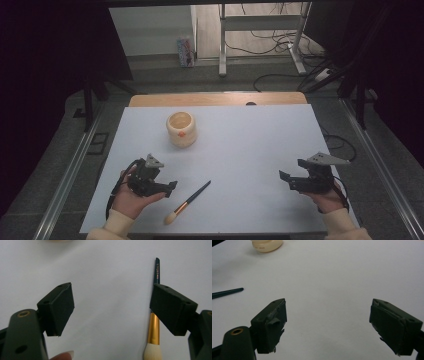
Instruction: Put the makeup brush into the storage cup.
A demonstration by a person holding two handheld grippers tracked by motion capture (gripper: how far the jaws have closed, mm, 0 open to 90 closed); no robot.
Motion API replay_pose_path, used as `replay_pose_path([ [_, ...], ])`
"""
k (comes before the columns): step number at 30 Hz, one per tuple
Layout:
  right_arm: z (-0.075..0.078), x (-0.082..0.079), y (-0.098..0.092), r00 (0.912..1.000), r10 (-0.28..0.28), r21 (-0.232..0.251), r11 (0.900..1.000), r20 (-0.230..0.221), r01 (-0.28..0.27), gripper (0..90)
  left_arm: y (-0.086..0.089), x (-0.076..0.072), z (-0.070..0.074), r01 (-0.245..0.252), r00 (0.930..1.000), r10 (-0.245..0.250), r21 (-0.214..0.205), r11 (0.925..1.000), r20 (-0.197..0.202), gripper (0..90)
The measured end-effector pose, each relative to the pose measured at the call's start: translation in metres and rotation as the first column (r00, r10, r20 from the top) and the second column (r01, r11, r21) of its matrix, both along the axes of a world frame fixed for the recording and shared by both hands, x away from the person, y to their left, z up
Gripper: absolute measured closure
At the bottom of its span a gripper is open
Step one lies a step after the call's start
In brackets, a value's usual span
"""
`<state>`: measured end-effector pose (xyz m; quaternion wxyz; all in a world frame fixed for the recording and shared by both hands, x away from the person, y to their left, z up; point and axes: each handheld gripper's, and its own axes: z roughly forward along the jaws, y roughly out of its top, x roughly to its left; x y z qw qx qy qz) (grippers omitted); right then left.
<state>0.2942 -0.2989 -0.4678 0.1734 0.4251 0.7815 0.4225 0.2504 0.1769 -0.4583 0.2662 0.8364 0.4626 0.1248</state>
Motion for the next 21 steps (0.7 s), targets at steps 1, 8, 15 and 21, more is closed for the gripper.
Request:
replay_pose_path([
  [1,0.0,0.0,0.0,1.0,0.0,0.0,1.0,0.0,0.0,14.5,-0.001,0.0,-0.001,0.007,1.0,-0.007,0.005,1.0,-0.006,20.5],
  [8,-0.001,0.001,-0.001,1.0,-0.003,0.007,1.0,-0.004,0.003,14.1,-0.006,0.0,-0.003,0.015,0.9995,-0.015,-0.002,0.9999,-0.029,21.0],
  [15,-0.001,0.001,-0.001,1.0,-0.004,0.006,1.0,-0.005,0.005,14.0,-0.014,-0.003,-0.007,0.041,0.9964,-0.041,0.0,0.9992,-0.074,21.6],
  [21,-0.001,0.002,-0.001,1.0,0.002,0.013,0.9999,-0.006,-0.002,13.9,-0.017,-0.005,-0.009,0.054,0.9939,-0.054,0.002,0.9985,-0.096,21.5],
])
